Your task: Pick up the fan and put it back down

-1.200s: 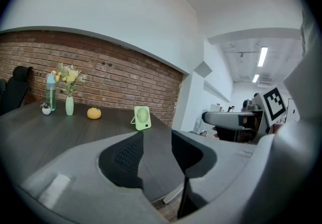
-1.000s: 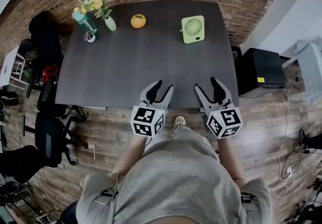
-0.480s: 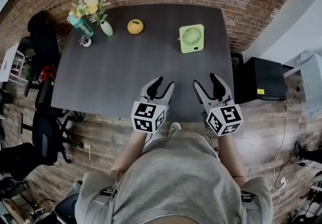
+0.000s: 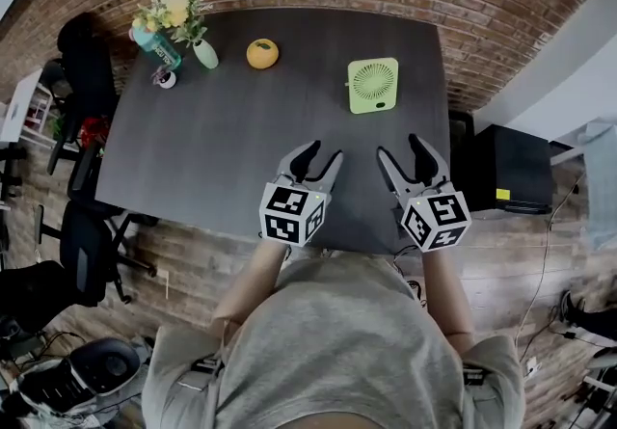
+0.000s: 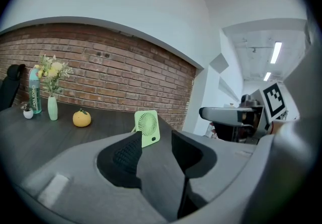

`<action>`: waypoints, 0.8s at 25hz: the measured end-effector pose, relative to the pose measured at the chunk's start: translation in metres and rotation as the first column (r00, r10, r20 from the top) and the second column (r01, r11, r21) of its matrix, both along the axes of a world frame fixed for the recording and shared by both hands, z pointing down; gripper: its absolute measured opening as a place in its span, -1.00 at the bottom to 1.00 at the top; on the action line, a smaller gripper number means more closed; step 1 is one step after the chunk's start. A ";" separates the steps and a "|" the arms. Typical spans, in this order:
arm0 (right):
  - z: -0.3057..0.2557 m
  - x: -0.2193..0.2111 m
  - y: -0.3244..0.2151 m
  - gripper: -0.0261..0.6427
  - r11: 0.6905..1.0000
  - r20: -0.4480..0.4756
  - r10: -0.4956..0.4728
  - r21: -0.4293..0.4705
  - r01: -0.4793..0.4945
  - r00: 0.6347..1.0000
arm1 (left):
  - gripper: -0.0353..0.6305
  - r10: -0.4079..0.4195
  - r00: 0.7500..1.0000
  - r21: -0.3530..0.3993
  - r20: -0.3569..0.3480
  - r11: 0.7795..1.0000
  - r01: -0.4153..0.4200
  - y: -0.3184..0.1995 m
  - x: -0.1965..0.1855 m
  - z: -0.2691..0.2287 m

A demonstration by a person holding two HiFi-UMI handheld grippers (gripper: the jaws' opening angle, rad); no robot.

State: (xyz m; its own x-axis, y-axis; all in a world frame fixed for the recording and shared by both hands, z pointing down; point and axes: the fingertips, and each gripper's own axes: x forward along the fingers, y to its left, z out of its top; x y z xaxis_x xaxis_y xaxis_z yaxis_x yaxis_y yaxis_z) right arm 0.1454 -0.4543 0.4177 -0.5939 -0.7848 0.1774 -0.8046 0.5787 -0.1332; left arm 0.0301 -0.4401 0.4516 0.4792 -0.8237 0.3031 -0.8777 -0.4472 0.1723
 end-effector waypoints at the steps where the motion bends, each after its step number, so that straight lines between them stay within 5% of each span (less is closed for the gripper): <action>1: 0.002 0.001 -0.005 -0.11 1.000 -0.003 -0.003 -0.004 0.003 1.000 | -0.37 -0.001 1.000 -0.003 0.000 1.000 0.001 -0.005 0.001 0.001; 20: 0.054 0.010 -0.102 -0.11 0.994 -0.056 -0.059 -0.100 0.053 0.997 | -0.31 0.028 1.000 -0.104 0.009 0.994 -0.027 -0.090 0.026 0.055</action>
